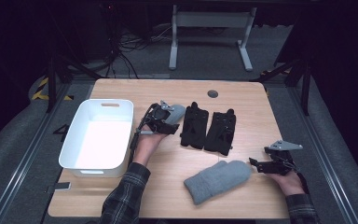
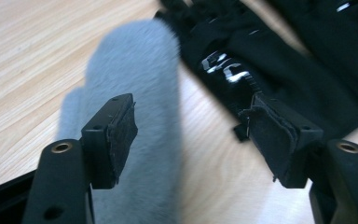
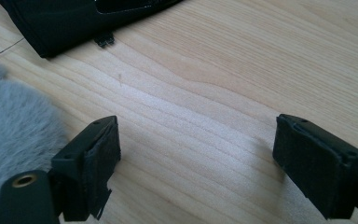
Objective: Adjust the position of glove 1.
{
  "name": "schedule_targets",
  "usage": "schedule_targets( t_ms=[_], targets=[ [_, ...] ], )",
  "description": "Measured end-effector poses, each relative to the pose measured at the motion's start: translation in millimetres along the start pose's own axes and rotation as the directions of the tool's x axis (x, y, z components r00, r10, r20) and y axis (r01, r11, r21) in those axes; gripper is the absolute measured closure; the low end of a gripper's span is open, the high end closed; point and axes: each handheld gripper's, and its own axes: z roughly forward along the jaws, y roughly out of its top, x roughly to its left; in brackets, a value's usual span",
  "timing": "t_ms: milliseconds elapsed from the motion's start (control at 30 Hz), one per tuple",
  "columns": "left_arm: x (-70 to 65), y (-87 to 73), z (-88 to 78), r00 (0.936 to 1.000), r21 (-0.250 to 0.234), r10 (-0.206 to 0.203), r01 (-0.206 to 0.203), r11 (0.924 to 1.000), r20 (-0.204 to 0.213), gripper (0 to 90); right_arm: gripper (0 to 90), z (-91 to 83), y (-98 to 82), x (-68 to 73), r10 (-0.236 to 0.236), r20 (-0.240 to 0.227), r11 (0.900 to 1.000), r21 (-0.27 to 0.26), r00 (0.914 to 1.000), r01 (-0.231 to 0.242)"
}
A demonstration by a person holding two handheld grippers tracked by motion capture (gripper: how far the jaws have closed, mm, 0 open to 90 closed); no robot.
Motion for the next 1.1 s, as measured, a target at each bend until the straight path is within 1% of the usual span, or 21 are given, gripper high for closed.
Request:
schedule_targets(
  t_ms=[33,100,167,233,267,367,433,567,633,667,767,900,1000,1100],
  targets=[
    [1.5,-0.4,2.9,1.0,0.003,-0.005,0.005,1.0,-0.005,34.9,15.3,0.1,0.0,0.0,0.001,-0.002,1.0,-0.001,1.0,-0.001],
    [4.3,-1.4,8.3,0.9997,0.023,-0.003,0.004,0.9997,-0.023,34.9,15.3,-0.1,0.1,-0.2,0.0,-0.003,1.0,0.001,1.0,0.0],
    [9.3,-4.5,15.0,0.9996,0.042,-0.027,0.027,0.9988,-0.014,34.8,15.3,0.0,0.0,-0.1,0.0,-0.003,1.0,0.0,1.0,0.0],
    [11.6,-6.6,19.0,0.9994,0.057,-0.034,0.034,0.9978,-0.01,35.1,15.3,0.0,0.0,-0.2,0.0,-0.003,1.0,0.0,1.0,0.0],
    [12.7,-7.5,20.7,0.9993,0.063,-0.037,0.037,0.9973,-0.001,37.0,15.3,0.0,0.0,-0.2,0.0,-0.003,1.0,0.0,1.0,0.0],
    [12.6,-8.4,23.2,0.9996,0.084,-0.026,0.027,0.9961,-0.014,42.0,15.3,0.0,0.0,-0.2,0.001,-0.002,1.0,0.0,1.0,-0.001],
    [13.2,-9.5,25.0,0.9994,0.099,-0.034,0.035,0.9945,-0.009,45.7,15.3,0.0,0.0,-0.2,0.001,-0.002,1.0,0.0,1.0,-0.001],
    [14.8,-10.6,26.0,0.9988,0.114,-0.031,0.035,0.9929,-0.037,59.3,15.3,0.0,0.0,-0.2,0.0,-0.003,1.0,0.0,1.0,0.0],
    [15.7,-11.5,26.3,0.9984,0.11,-0.031,0.036,0.9933,-0.048,67.9,15.3,0.0,0.0,-0.2,0.0,-0.003,1.0,0.0,1.0,0.0],
    [16.6,-11.6,25.7,0.9982,0.112,-0.045,0.049,0.9924,-0.04,73.5,15.3,0.0,0.0,-0.2,0.0,-0.003,1.0,0.0,1.0,0.0],
    [18.3,-11.7,24.0,0.998,0.105,-0.054,0.057,0.9928,-0.034,81.8,15.3,0.0,0.0,-0.2,0.0,-0.003,1.0,0.0,1.0,0.0],
    [17.5,-9.7,17.8,0.9973,0.094,-0.069,0.071,0.993,-0.023,84.9,15.3,0.0,0.0,-0.2,0.001,-0.002,1.0,0.0,1.0,-0.001],
    [17.0,-6.8,10.4,0.9955,0.07,-0.093,0.094,0.9931,-0.017,85.7,15.4,0.0,0.0,-0.2,0.002,-0.002,1.0,-0.001,1.0,-0.002],
    [17.3,-3.0,2.1,0.9945,0.044,-0.104,0.105,0.9935,-0.012,86.1,15.4,0.0,0.0,-0.2,0.002,-0.002,1.0,0.0,1.0,-0.002]
  ],
)
